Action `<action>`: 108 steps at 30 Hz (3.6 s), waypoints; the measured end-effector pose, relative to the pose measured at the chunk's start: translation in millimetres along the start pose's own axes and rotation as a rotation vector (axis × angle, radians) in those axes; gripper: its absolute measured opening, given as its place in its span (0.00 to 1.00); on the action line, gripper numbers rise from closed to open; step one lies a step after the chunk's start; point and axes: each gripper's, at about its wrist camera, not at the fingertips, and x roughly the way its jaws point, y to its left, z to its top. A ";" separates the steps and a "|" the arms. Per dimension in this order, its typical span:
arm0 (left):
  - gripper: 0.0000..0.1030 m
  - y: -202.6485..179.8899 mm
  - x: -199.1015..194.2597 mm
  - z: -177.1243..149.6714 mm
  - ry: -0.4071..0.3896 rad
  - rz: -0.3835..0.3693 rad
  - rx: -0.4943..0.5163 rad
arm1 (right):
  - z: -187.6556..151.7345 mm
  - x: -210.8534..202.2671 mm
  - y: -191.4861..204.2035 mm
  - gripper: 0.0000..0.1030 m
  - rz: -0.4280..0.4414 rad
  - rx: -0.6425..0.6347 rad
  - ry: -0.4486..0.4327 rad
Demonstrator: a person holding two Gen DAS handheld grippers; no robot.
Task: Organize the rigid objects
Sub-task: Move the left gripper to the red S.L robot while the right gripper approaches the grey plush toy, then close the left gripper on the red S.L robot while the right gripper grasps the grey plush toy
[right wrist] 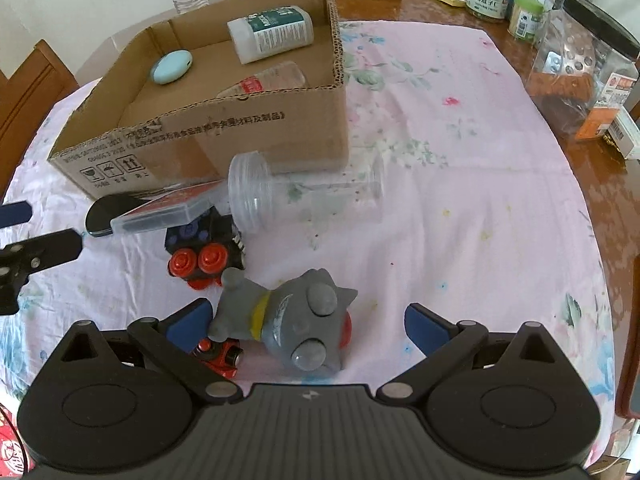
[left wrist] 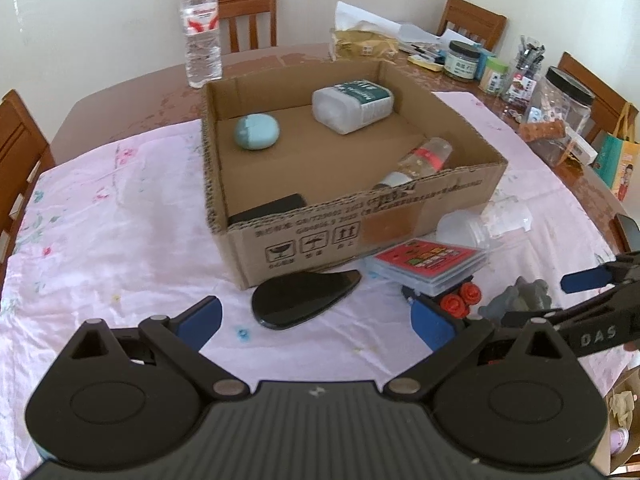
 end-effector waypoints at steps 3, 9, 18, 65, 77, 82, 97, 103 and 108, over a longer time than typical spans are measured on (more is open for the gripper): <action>0.97 -5.5 2.0 1.0 0.002 -0.011 0.014 | 0.8 3.0 3.0 0.87 0.027 0.009 0.030; 0.97 -11.3 1.6 -0.4 0.008 -0.015 0.026 | 2.2 3.1 1.8 0.77 0.073 0.034 0.028; 0.97 -14.5 -1.8 -3.0 0.013 -0.015 0.019 | 7.5 -11.0 -4.2 0.76 0.024 -0.028 -0.022; 1.00 -119.5 27.8 -70.9 0.026 0.089 -0.069 | -40.1 -0.2 -77.5 1.00 0.078 -0.431 -0.103; 0.53 -135.0 21.8 -67.8 -0.026 0.066 0.014 | -45.0 -1.6 -79.0 1.00 0.080 -0.420 -0.133; 0.50 -131.9 19.4 -69.8 -0.025 0.061 0.022 | -45.2 -1.5 -79.7 1.00 0.081 -0.418 -0.138; 0.50 -117.5 17.7 -70.0 -0.018 0.061 0.031 | -29.4 3.7 -60.3 1.00 0.088 -0.365 -0.087; 0.50 -114.2 17.6 -70.2 -0.013 0.027 0.048 | -20.2 6.0 -49.5 0.99 0.104 -0.335 -0.087; 0.49 -105.7 17.4 -69.3 -0.004 0.011 0.029 | -15.3 7.4 -47.8 0.93 0.092 -0.293 -0.076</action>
